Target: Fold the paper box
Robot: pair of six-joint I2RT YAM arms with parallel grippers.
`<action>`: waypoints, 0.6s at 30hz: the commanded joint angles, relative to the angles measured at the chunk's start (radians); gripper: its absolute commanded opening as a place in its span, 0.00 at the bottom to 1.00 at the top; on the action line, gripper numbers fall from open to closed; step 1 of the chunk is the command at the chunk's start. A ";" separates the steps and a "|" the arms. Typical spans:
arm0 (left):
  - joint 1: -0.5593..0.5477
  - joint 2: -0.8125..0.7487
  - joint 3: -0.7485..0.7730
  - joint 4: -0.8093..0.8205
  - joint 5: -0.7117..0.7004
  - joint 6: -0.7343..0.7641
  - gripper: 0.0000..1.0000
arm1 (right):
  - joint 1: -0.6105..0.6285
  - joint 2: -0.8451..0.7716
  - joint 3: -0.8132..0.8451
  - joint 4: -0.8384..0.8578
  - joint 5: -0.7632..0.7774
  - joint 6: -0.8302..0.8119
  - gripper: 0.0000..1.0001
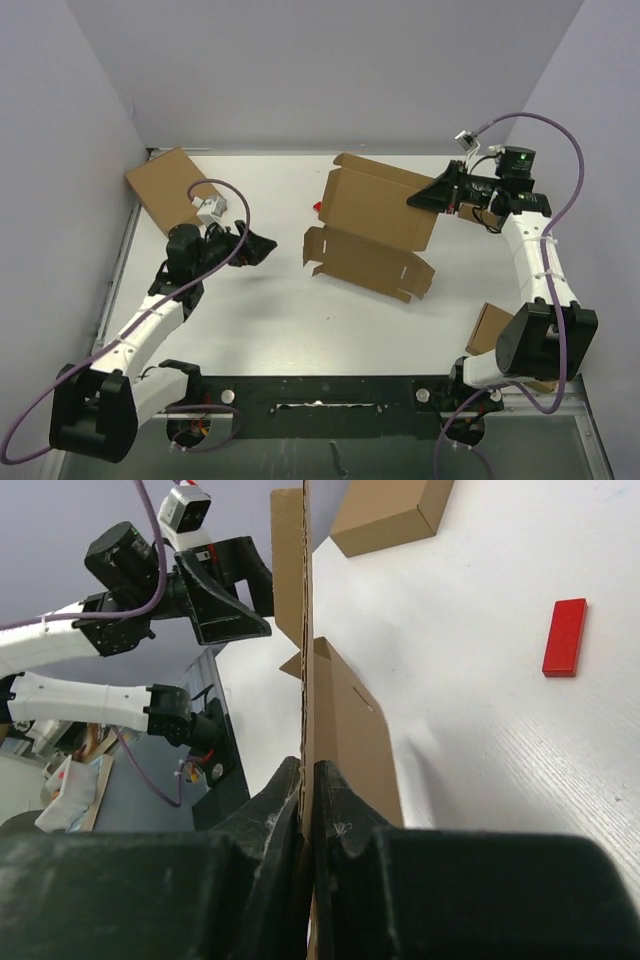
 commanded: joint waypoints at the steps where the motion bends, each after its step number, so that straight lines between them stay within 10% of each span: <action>1: 0.004 0.046 -0.026 0.166 0.081 -0.028 0.77 | 0.007 0.021 0.036 -0.093 -0.004 -0.102 0.00; 18: -0.022 0.387 -0.101 0.494 0.199 -0.116 0.75 | 0.018 0.204 0.056 -0.292 0.029 -0.579 0.00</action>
